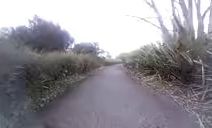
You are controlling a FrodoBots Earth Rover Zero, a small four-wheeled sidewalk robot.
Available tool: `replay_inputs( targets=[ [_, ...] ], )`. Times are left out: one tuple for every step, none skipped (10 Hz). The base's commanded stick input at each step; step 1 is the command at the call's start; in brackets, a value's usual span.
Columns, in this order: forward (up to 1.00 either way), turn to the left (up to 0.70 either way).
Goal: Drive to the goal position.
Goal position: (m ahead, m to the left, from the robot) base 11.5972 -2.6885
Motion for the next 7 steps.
replay_inputs(
  targets=[
    [0.70, 0.00],
    [0.70, 0.00],
    [0.70, 0.00],
    [0.70, 0.00],
    [0.70, 0.00],
    [0.70, 0.00],
    [0.70, 0.00]
  ],
)
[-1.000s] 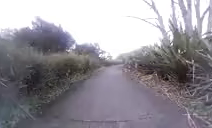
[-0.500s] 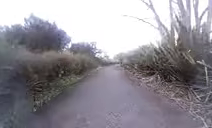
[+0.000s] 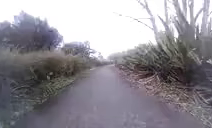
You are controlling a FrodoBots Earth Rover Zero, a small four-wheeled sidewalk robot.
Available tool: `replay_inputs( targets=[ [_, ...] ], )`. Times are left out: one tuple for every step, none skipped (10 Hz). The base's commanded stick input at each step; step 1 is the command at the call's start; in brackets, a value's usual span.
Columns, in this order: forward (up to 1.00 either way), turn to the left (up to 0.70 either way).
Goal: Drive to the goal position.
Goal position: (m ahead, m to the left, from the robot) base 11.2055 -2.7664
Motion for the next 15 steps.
replay_inputs(
  targets=[
    [0.70, 0.00],
    [0.70, 0.00],
    [0.70, 0.00],
    [0.70, 0.00],
    [0.70, 0.00],
    [0.70, 0.00],
    [0.70, -0.35],
    [0.70, -0.35],
    [0.70, -0.35],
    [0.70, -0.35],
    [0.70, -0.35],
    [0.70, -0.35],
    [0.70, -0.35],
    [0.70, -0.35],
    [0.70, -0.35]
  ],
)
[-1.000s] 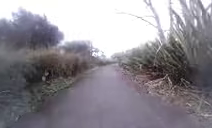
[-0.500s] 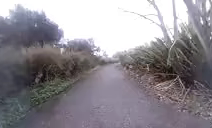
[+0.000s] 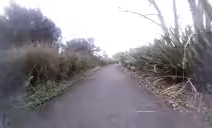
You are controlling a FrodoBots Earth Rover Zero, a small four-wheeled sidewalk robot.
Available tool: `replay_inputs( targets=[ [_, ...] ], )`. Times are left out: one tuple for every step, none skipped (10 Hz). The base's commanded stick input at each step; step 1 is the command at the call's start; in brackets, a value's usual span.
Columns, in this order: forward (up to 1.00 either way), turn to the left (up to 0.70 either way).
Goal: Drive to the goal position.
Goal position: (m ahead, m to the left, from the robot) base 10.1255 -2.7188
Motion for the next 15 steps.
replay_inputs(
  targets=[
    [0.70, -0.26],
    [0.70, -0.14],
    [0.70, -0.02],
    [0.70, 0.00],
    [0.70, 0.00],
    [0.70, 0.00],
    [0.70, 0.00],
    [0.70, 0.00],
    [0.70, 0.00],
    [0.70, 0.00],
    [0.70, 0.00],
    [0.70, 0.00],
    [0.70, 0.00],
    [0.70, 0.00],
    [0.70, 0.00]
  ],
)
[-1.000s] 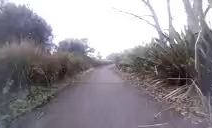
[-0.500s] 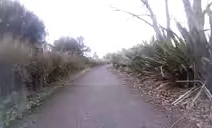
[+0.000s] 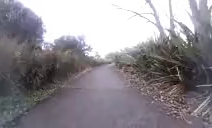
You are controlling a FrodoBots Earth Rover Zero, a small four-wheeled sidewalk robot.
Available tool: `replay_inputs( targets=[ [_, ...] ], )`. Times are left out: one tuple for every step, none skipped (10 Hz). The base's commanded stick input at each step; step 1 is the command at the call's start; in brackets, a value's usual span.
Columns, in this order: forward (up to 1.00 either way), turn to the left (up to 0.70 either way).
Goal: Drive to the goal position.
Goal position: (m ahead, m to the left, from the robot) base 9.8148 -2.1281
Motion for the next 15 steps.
replay_inputs(
  targets=[
    [0.70, 0.00],
    [0.70, 0.00],
    [0.70, 0.00],
    [0.70, 0.00],
    [0.70, 0.00],
    [0.70, 0.00],
    [0.70, 0.00],
    [0.70, 0.00],
    [0.70, 0.00],
    [0.70, 0.00],
    [0.70, 0.00],
    [0.70, 0.00],
    [0.70, 0.00],
    [0.70, 0.00],
    [0.70, 0.00]
  ],
)
